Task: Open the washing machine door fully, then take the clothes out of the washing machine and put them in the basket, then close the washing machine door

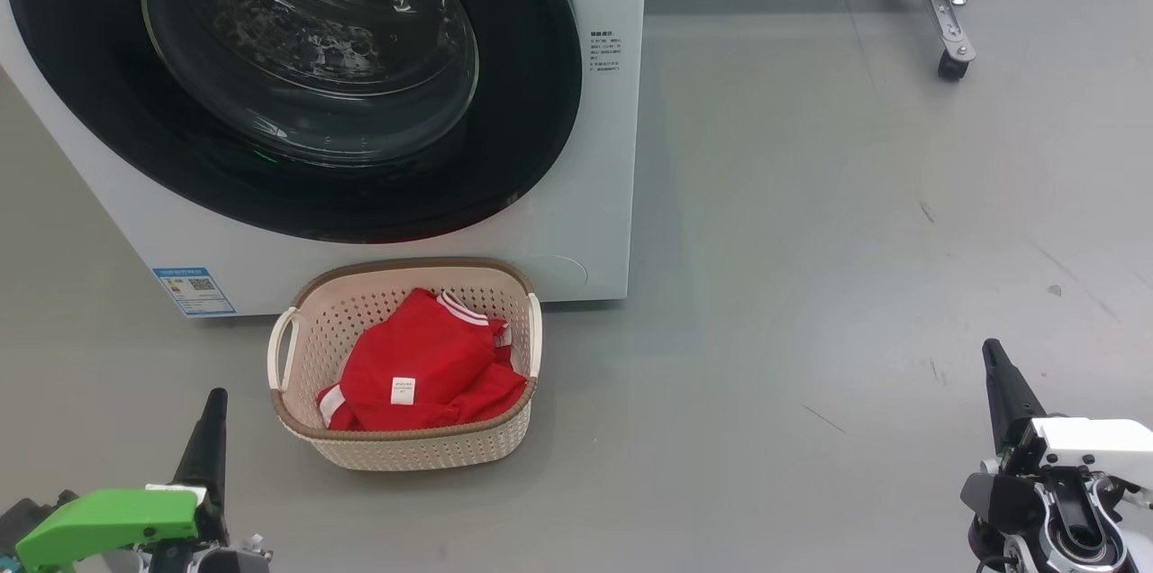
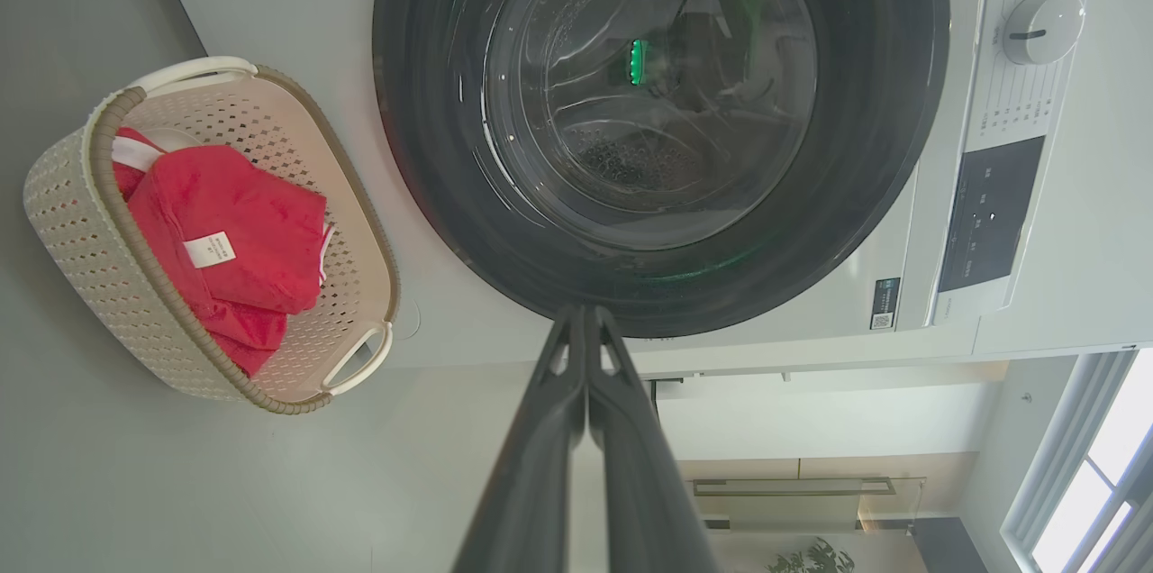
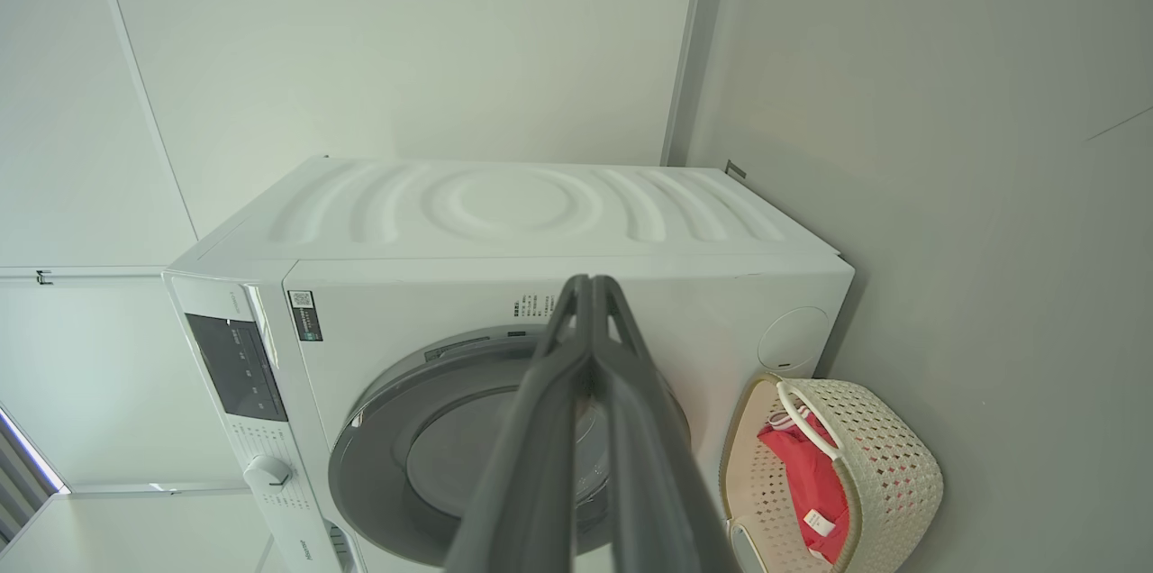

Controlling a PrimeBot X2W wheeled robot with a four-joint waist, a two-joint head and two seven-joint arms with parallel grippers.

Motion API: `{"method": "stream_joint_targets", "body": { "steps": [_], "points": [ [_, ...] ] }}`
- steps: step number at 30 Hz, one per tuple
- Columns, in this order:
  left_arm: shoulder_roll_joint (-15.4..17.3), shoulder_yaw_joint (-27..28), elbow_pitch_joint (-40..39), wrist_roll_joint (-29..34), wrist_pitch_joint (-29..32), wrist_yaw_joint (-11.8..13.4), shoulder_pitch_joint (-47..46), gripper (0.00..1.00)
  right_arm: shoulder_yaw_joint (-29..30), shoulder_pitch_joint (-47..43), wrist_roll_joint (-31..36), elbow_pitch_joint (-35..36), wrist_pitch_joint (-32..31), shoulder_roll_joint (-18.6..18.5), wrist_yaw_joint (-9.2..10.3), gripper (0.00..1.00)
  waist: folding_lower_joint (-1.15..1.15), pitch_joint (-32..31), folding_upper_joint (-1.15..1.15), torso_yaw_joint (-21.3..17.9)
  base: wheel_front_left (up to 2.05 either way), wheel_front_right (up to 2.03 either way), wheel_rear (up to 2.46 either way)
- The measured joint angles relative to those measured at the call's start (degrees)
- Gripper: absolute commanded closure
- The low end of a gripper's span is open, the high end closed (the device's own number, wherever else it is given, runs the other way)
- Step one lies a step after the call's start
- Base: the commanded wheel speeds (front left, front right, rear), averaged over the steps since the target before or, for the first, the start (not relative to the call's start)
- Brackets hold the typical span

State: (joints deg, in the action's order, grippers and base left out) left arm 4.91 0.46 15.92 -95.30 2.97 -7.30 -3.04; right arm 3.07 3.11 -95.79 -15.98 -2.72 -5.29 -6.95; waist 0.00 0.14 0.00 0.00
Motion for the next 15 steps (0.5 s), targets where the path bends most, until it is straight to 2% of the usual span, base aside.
{"method": "stream_joint_targets", "body": {
  "steps": [15],
  "points": [
    [-0.02,0.11,0.00,0.00,0.00,0.00,-0.01,1.00,0.09,0.01,0.01,-0.07,-0.01,0.01,0.00,1.00,0.00,0.00,0.00,0.00,0.00,0.00,0.00]
  ]
}}
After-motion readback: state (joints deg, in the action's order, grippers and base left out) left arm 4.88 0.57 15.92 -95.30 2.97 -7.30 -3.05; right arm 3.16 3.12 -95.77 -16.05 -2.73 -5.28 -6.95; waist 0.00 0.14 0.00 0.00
